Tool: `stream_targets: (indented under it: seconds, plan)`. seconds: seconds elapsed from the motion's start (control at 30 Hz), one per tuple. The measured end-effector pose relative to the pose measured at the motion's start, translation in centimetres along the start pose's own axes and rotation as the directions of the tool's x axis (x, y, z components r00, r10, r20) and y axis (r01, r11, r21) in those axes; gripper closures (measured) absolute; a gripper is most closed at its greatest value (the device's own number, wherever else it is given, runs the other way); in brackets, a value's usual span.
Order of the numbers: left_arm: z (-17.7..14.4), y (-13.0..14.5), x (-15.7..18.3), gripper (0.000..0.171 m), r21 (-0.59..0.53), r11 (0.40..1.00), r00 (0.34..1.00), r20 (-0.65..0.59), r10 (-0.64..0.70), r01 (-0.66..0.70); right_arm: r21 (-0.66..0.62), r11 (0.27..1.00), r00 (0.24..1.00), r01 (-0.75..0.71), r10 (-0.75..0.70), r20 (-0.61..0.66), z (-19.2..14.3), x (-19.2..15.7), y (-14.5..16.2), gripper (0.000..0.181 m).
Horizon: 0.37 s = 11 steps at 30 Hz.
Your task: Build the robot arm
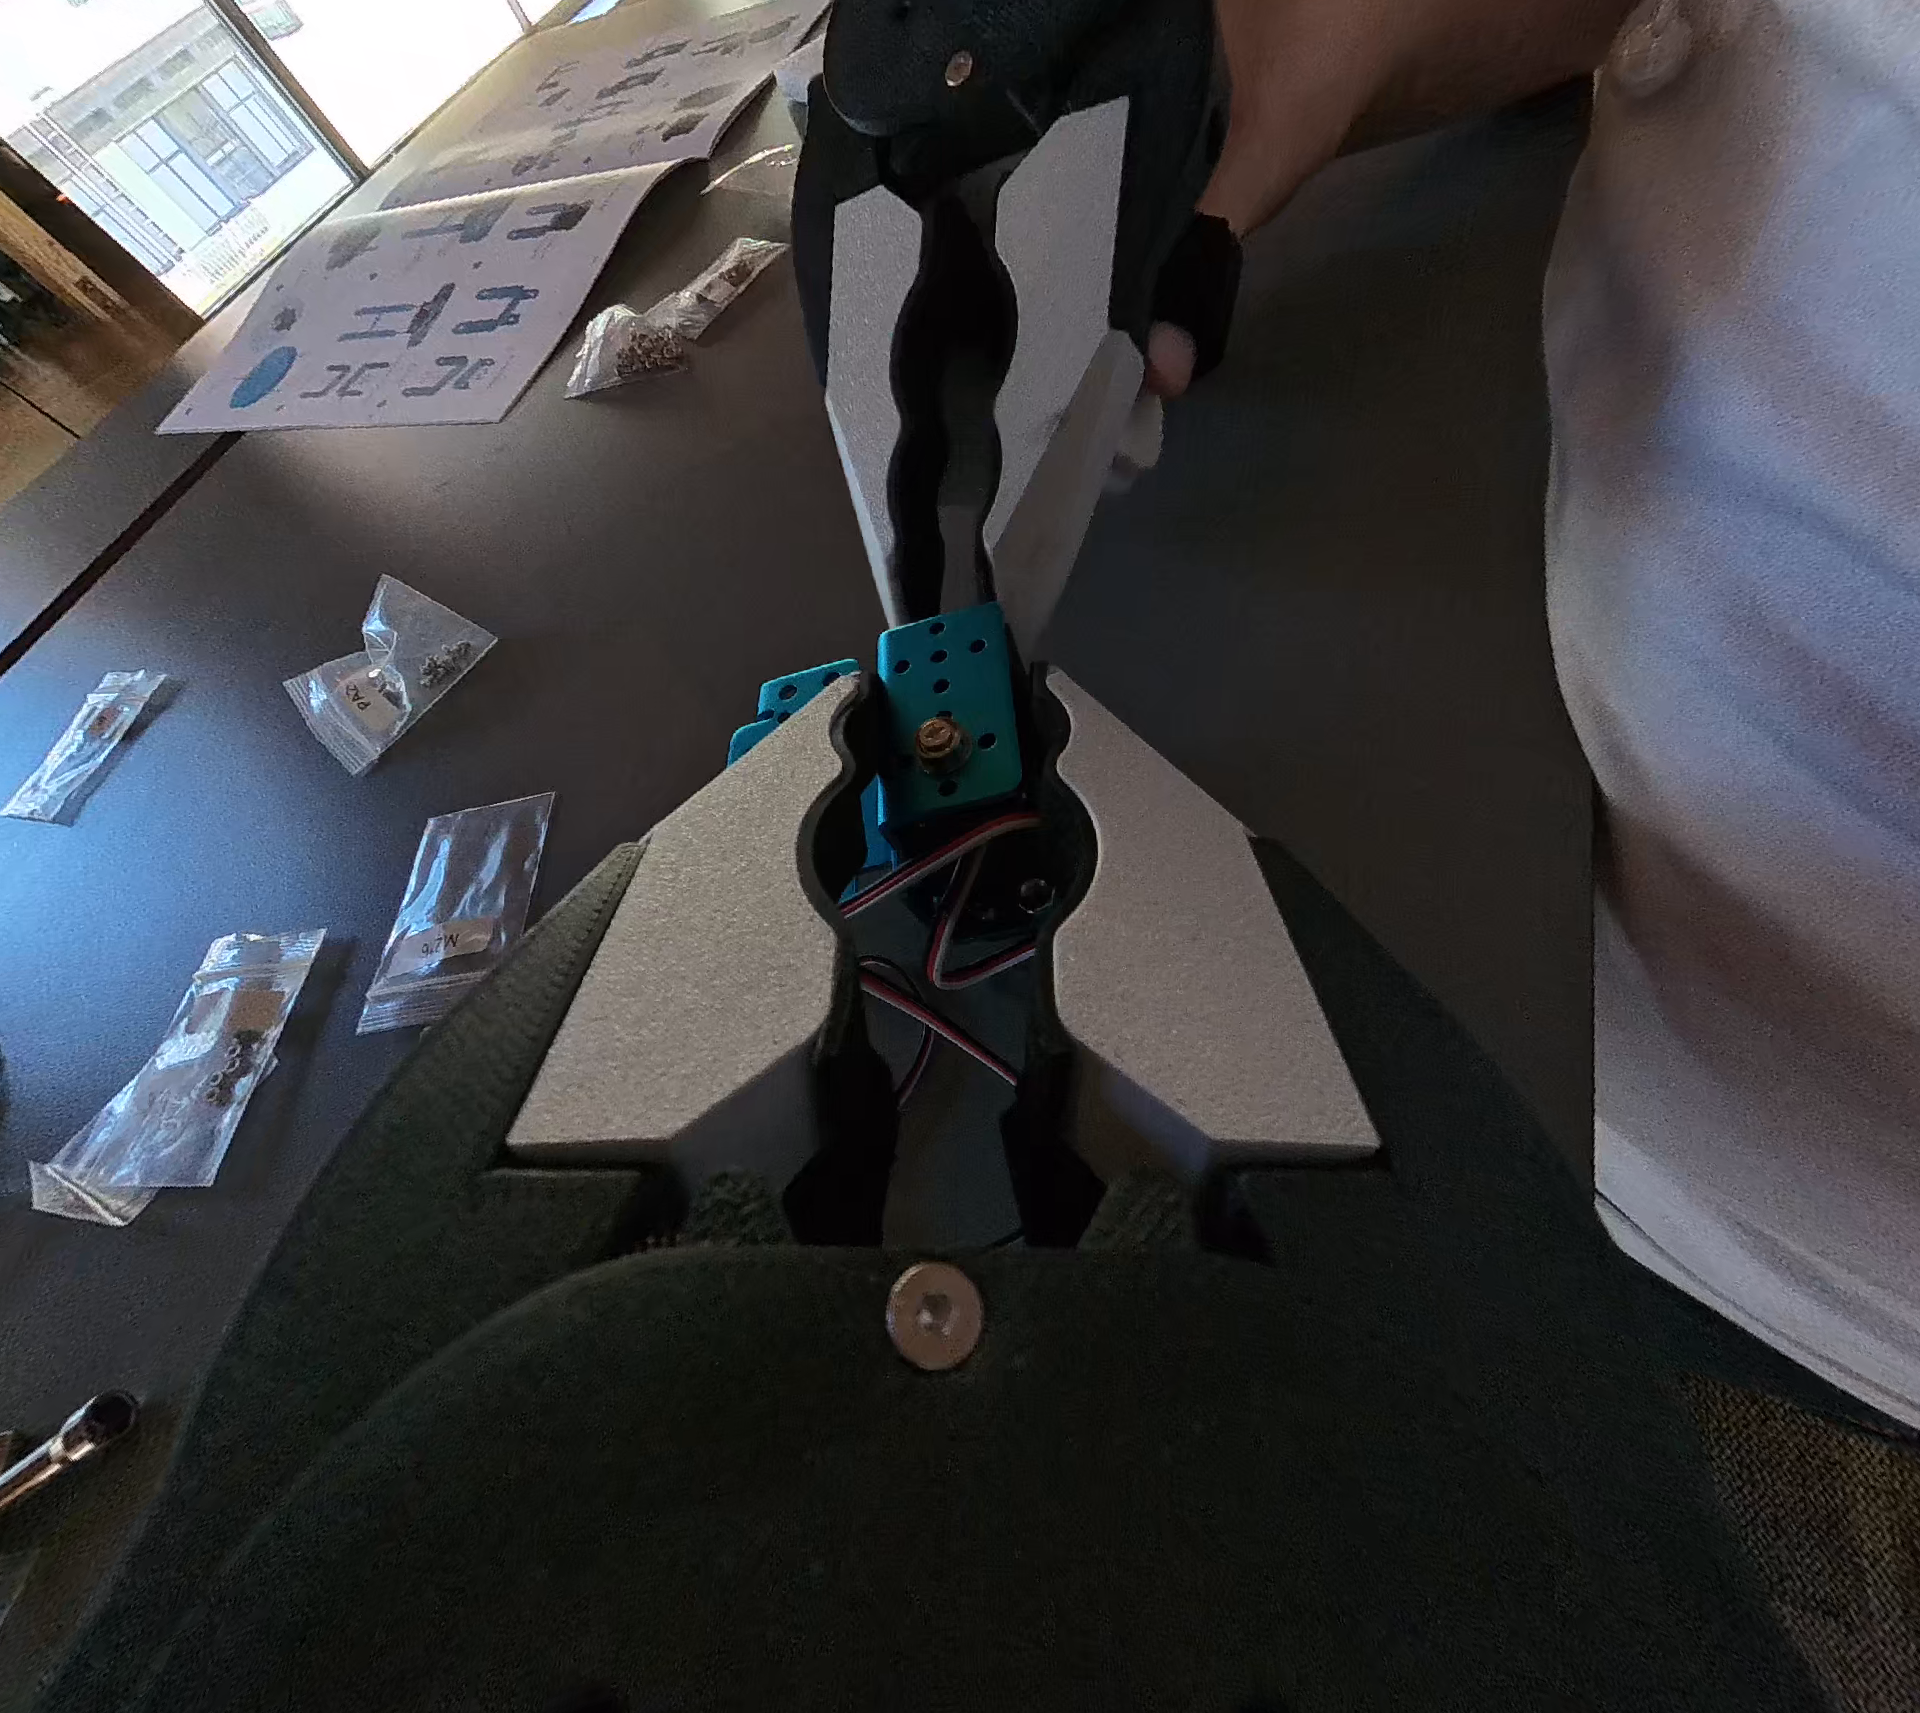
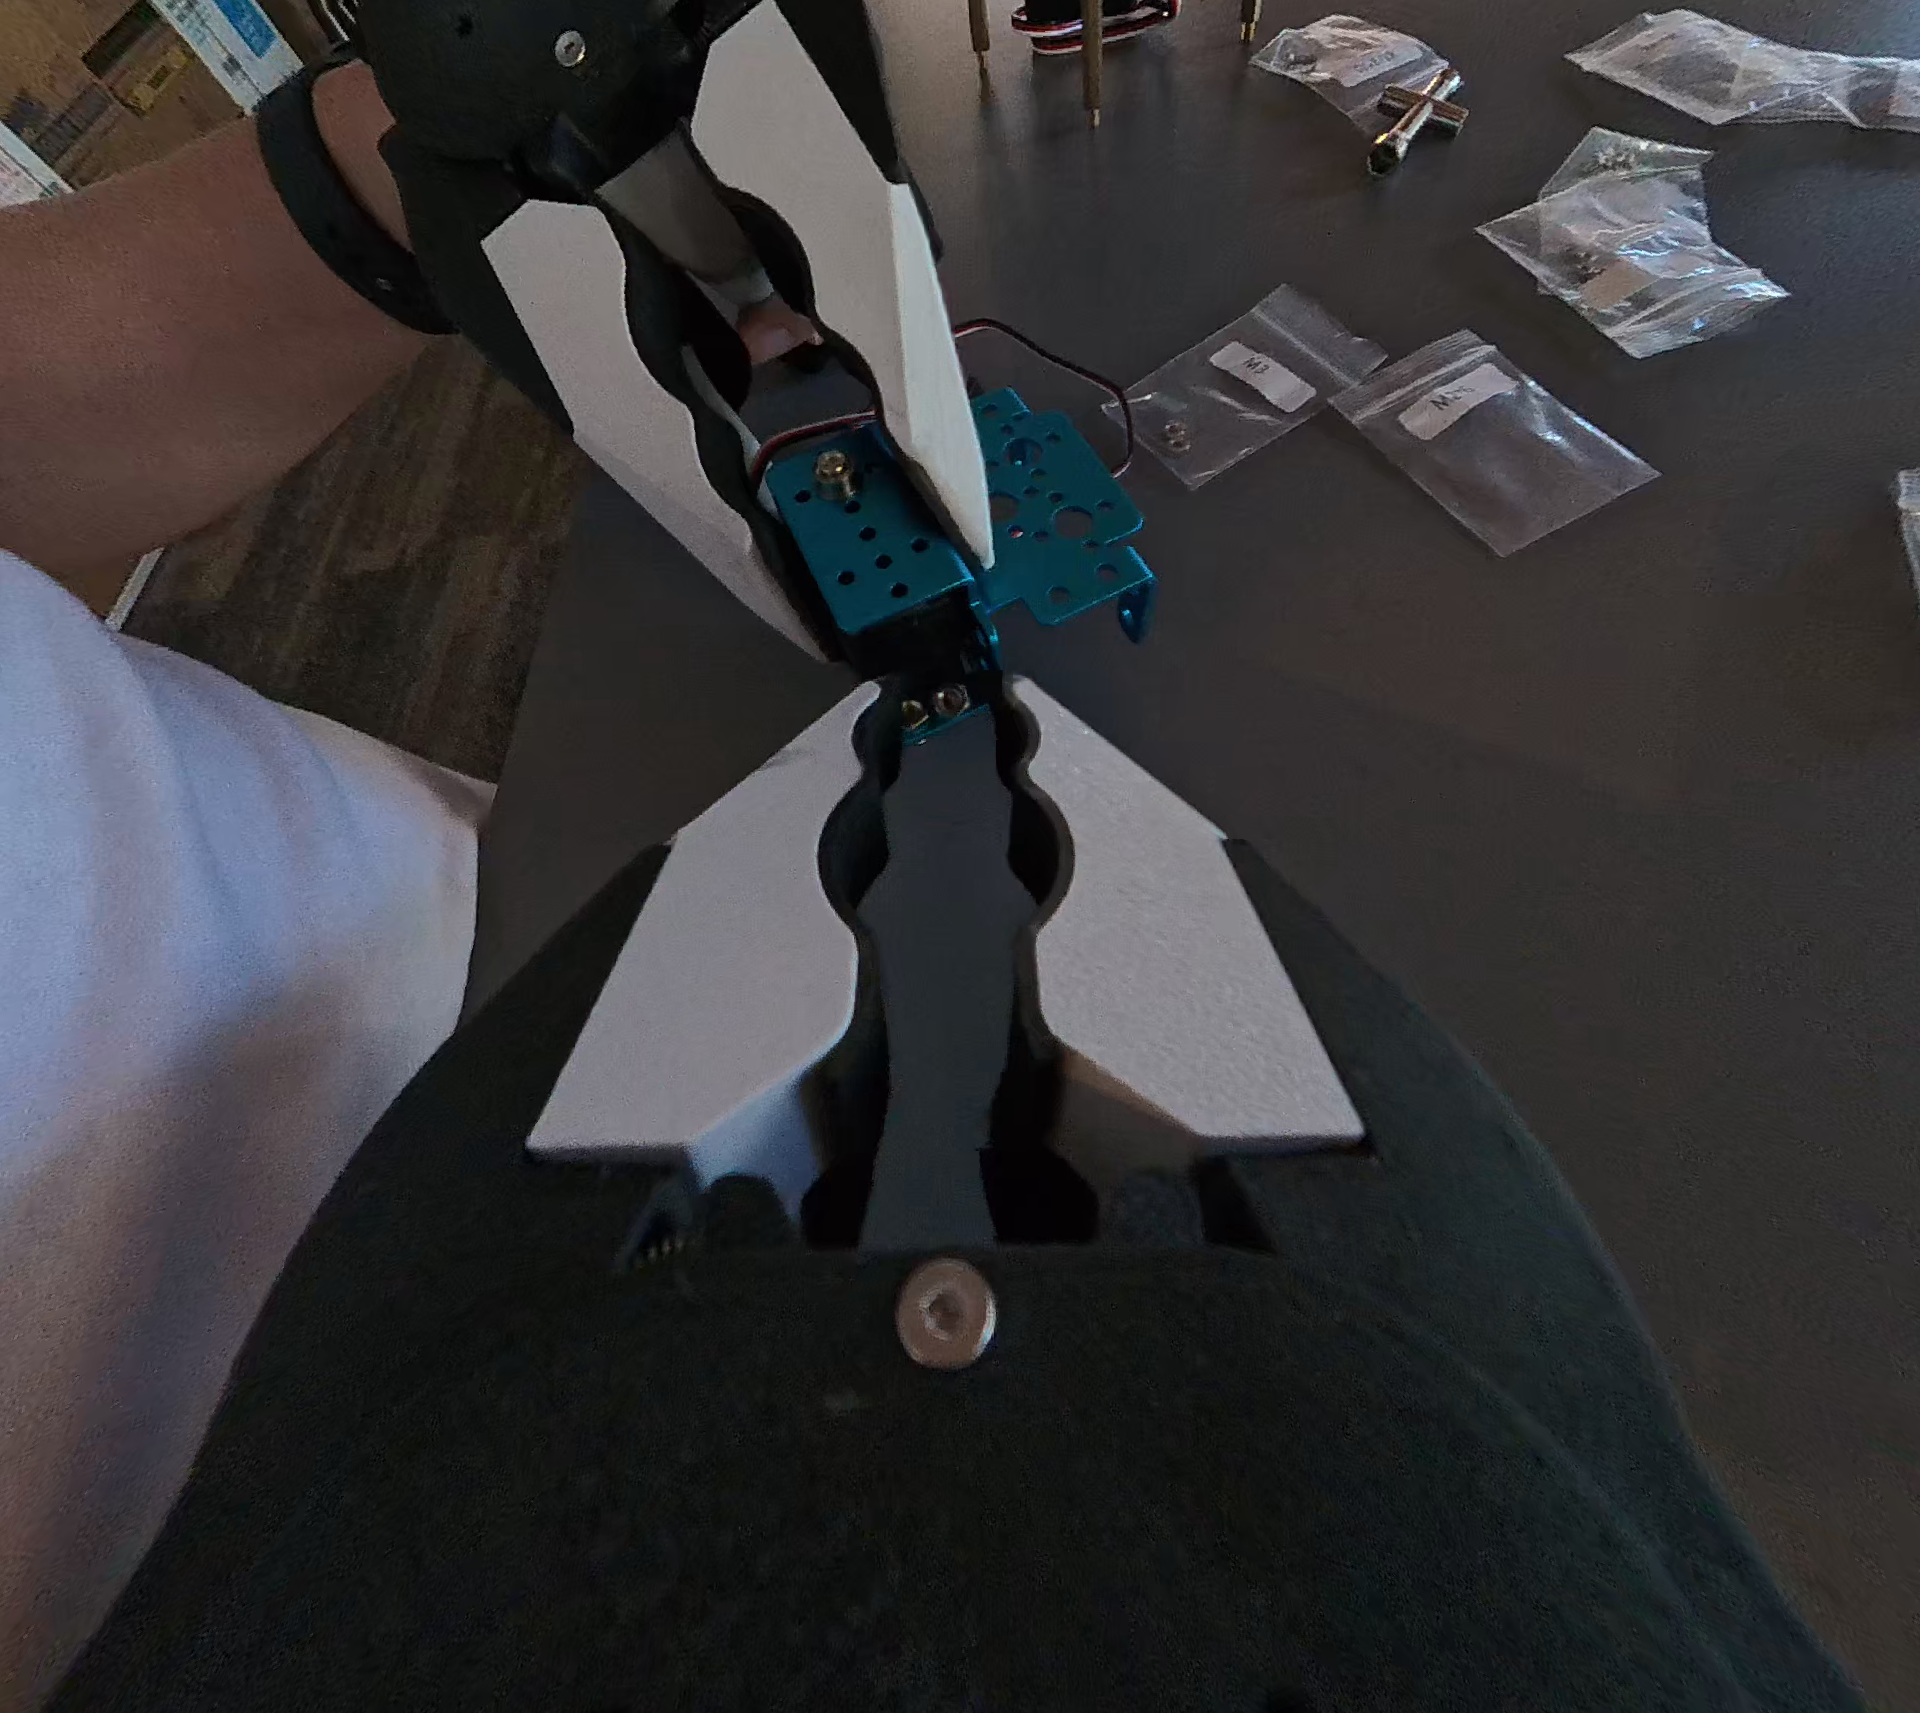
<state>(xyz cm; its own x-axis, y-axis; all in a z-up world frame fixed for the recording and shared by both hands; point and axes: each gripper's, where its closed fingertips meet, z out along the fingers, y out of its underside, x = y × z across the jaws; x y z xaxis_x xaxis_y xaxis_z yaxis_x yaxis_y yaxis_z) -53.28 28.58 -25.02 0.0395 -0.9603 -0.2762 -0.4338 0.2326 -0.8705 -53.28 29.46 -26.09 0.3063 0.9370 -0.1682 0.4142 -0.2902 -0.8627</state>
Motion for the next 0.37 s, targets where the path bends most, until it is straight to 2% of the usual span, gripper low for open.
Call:
stream_targets:
  seconds: [0.13,0.3,0.37]
  plan:
    - [-0.01,-0.01,0.00,0.143,0.000,1.000,1.000,0.001,0.001,-0.001,0.007,1.000,1.000,0.010,-0.010,0.004,-0.53,0.12,0.06,0.165]
    - [0.01,-0.01,-0.02,0.143,0.000,1.000,1.000,-0.001,-0.002,0.002,-0.022,0.999,0.999,0.044,-0.044,0.018,-0.94,0.52,0.55,0.180]
    - [0.00,-0.01,-0.02,0.143,0.000,1.000,1.000,-0.002,-0.004,0.004,-0.024,0.997,0.997,0.071,-0.070,0.016,-0.77,0.47,0.38,0.181]
